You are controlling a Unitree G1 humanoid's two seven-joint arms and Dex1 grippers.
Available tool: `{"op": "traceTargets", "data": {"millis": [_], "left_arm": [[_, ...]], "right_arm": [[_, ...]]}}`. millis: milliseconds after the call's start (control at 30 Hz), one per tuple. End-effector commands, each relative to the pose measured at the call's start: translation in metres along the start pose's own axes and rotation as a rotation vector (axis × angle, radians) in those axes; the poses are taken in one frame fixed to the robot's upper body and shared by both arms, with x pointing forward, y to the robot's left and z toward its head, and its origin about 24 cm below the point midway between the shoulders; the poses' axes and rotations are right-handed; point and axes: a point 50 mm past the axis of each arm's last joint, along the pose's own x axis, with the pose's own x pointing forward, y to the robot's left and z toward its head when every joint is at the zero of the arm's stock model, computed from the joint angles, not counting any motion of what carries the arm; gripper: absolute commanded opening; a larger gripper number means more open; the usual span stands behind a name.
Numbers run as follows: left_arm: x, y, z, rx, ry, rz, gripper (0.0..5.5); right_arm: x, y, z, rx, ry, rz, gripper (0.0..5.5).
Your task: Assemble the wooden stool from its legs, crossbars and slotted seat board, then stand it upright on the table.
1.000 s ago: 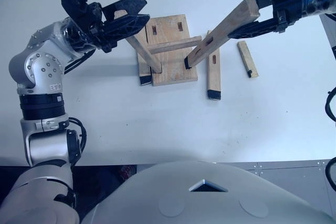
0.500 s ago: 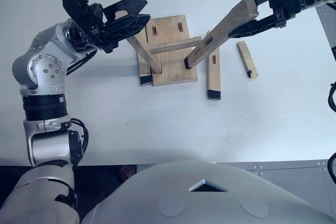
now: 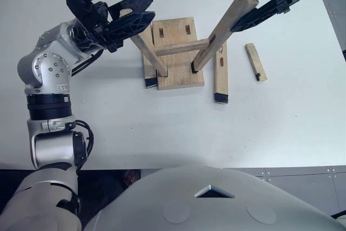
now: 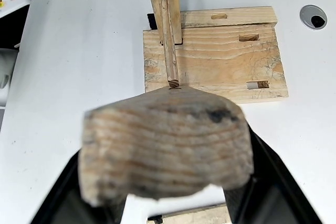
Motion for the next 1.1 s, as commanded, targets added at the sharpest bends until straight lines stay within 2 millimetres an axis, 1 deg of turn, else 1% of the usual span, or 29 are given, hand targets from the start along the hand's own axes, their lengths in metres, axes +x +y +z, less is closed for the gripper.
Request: {"op": "traceTargets", "data": {"millis": [33, 133, 267, 400, 633, 833, 933, 1033, 1100], "left_arm": [[-0.009, 0.009, -0.024, -0.096, 0.107, 0.087, 2.39], [-0.007, 0.010, -0.024, -0.098, 0.112, 0.074, 2.38], [-0.008, 0.009, -0.025, -0.103, 0.118, 0.067, 2.37], [-0.007, 0.009, -0.027, -0.109, 0.125, 0.063, 2.37], [-0.006, 0.010, -0.031, -0.130, 0.136, 0.082, 2.37], [-0.004, 0.013, -0.040, -0.158, 0.185, 0.120, 2.37], [-0.001, 0.016, -0.042, -0.162, 0.184, 0.126, 2.37], [0.004, 0.018, -0.045, -0.160, 0.188, 0.127, 2.37], [0.006, 0.019, -0.047, -0.143, 0.198, 0.122, 2.37]], "right_arm": [[0.055, 0.008, -0.022, 0.059, 0.079, 0.248, 2.03], [0.059, 0.011, -0.024, 0.055, 0.076, 0.263, 2.03], [0.070, 0.016, -0.027, 0.051, 0.074, 0.278, 2.03], [0.077, 0.022, -0.029, 0.054, 0.091, 0.284, 2.03], [0.088, 0.030, -0.020, 0.016, 0.121, 0.294, 2.03], [0.109, 0.041, -0.023, -0.015, 0.228, 0.337, 2.03], [0.125, 0.051, -0.022, -0.046, 0.280, 0.373, 2.03], [0.142, 0.057, -0.023, -0.055, 0.293, 0.369, 2.03], [0.151, 0.056, -0.023, -0.052, 0.249, 0.317, 2.03]]}}
